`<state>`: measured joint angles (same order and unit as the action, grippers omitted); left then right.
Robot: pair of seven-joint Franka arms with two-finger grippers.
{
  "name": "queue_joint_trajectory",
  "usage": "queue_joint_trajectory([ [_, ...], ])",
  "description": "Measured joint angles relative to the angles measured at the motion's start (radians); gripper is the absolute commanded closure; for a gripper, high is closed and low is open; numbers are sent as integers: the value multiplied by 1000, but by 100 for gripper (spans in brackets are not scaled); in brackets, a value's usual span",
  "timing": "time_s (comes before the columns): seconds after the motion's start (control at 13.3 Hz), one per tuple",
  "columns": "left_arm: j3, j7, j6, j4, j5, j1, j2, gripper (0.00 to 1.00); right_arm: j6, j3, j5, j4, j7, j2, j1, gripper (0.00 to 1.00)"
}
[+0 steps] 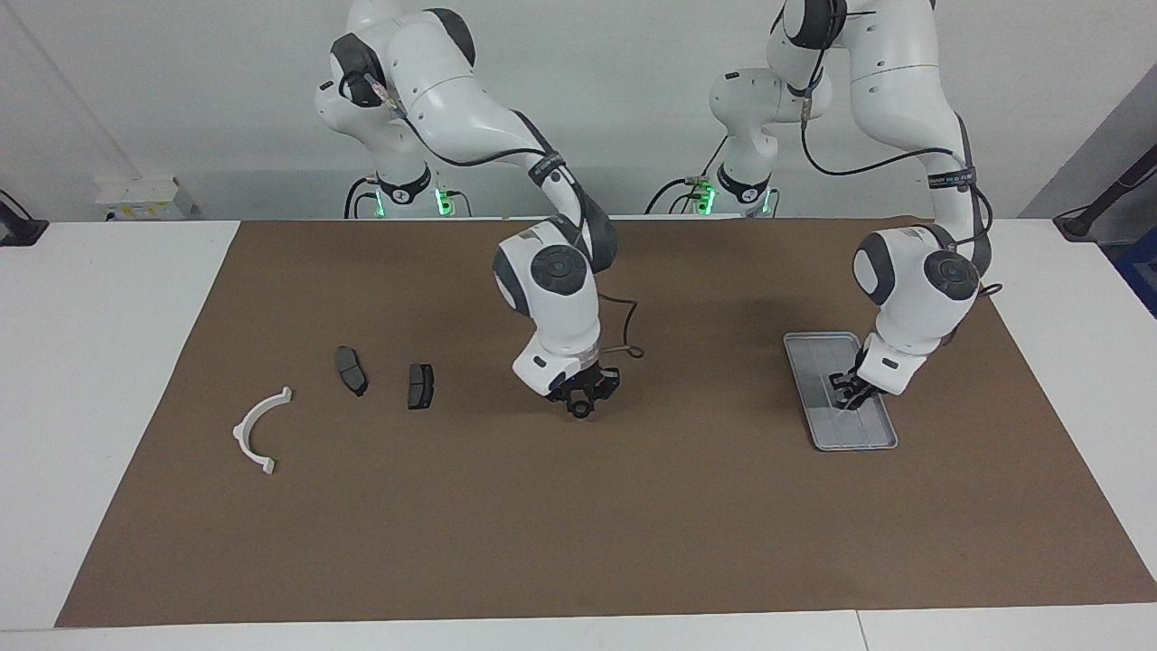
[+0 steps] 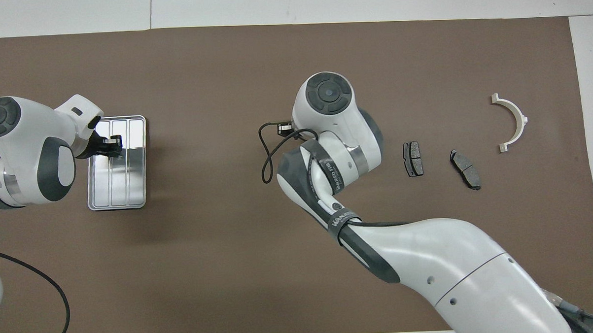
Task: Place bearing gear from tray to pile
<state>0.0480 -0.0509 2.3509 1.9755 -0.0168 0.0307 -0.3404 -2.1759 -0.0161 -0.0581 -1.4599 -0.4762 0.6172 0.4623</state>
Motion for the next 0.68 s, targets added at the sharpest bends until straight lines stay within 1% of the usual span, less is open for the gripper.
queue_joint_trajectory([
  [0.15,0,-13,0,0,0,0,0,100,23,0,0,4,96,-35,-84,100],
  [0.38,-17,-102,-3,-6,6,7,0,100,73,2,0,6,292,-88,-214,100],
  [0.53,-32,-195,-43,-38,36,53,4,100,118,3,0,5,445,-106,-318,100],
  [0.68,-36,-364,-115,-90,49,144,17,100,167,4,0,2,576,-115,-417,100],
])
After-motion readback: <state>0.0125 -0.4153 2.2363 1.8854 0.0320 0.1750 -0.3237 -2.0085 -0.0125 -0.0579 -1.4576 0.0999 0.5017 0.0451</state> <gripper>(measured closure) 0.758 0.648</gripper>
